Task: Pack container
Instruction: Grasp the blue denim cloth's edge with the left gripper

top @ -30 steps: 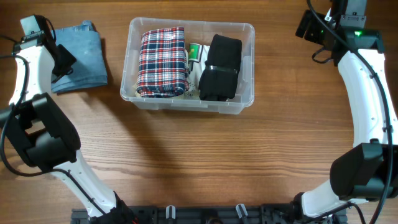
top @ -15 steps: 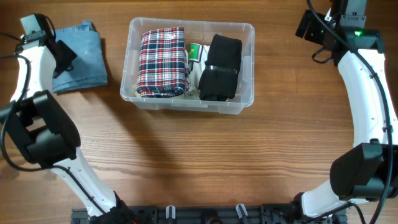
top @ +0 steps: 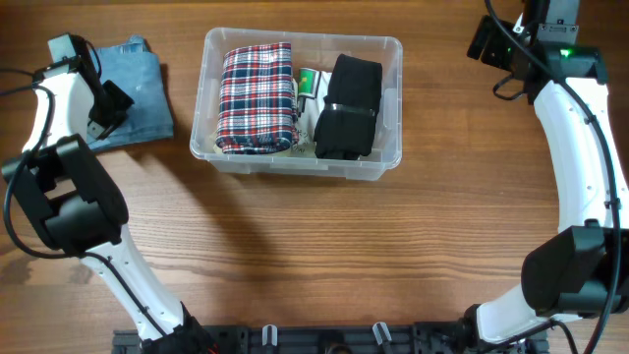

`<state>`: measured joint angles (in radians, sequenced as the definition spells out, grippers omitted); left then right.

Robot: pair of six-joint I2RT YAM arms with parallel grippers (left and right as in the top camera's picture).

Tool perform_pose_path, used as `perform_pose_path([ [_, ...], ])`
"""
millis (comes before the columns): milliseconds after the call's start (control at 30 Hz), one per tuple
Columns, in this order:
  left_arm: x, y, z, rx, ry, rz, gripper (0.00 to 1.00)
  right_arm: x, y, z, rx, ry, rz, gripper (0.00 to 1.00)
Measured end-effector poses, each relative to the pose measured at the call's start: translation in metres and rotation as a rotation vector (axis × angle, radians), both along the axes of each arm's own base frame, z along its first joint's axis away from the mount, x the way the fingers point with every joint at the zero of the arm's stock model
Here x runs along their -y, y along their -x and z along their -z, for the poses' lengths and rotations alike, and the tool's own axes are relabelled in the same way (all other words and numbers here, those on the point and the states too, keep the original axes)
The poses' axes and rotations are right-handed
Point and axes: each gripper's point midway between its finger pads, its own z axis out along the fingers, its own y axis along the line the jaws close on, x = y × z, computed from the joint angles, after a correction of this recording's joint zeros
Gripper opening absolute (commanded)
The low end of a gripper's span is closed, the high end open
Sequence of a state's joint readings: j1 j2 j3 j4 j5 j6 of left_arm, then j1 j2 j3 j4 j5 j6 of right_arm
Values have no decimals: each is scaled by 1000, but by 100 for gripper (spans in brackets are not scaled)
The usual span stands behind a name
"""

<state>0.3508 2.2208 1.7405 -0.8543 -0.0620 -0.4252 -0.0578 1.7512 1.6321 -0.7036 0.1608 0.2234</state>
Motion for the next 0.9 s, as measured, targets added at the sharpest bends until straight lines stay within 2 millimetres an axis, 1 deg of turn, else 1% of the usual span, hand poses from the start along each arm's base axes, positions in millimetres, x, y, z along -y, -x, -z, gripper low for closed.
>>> perform_pose_path([
  [167, 9, -1, 0, -6, -2, -22, 4, 0, 0, 0, 0, 0, 0, 100],
  [233, 16, -4, -3, 4, 10, -31, 4, 0, 0, 0, 0, 0, 0, 100],
  [300, 27, -8, -6, 25, 43, -23, 4, 0, 0, 0, 0, 0, 0, 100],
  [433, 52, -22, -23, 97, 109, 18, 4, 0, 0, 0, 0, 0, 0, 100],
  [467, 57, -27, -32, 127, 117, 32, 4, 0, 0, 0, 0, 0, 0, 100],
  [500, 60, -30, -41, 157, 119, 38, 7, 0, 0, 0, 0, 0, 0, 100],
  [567, 56, -36, -61, 215, 105, 38, 16, 0, 0, 0, 0, 0, 0, 100],
  [633, 43, -36, -91, 286, 78, 14, 37, 0, 0, 0, 0, 0, 0, 100],
  [667, 30, -33, -106, 315, 49, -10, 49, 0, 0, 0, 0, 0, 0, 100],
  [700, 17, -28, -118, 333, 22, -29, 61, 0, 0, 0, 0, 0, 0, 100],
  [733, 0, -21, -128, 344, -12, -42, 77, 0, 0, 0, 0, 0, 0, 100],
  [767, -13, -13, -132, 334, -42, -17, 99, 0, 0, 0, 0, 0, 0, 100],
  [800, -30, 0, -132, 313, -51, -38, 100, 0, 0, 0, 0, 0, 0, 100],
  [833, -40, 11, -128, 286, -38, -9, 100, 0, 0, 0, 0, 0, 0, 100],
  [900, -47, 21, -117, 269, 15, 48, 100, 0, 0, 0, 0, 0, 0, 100],
])
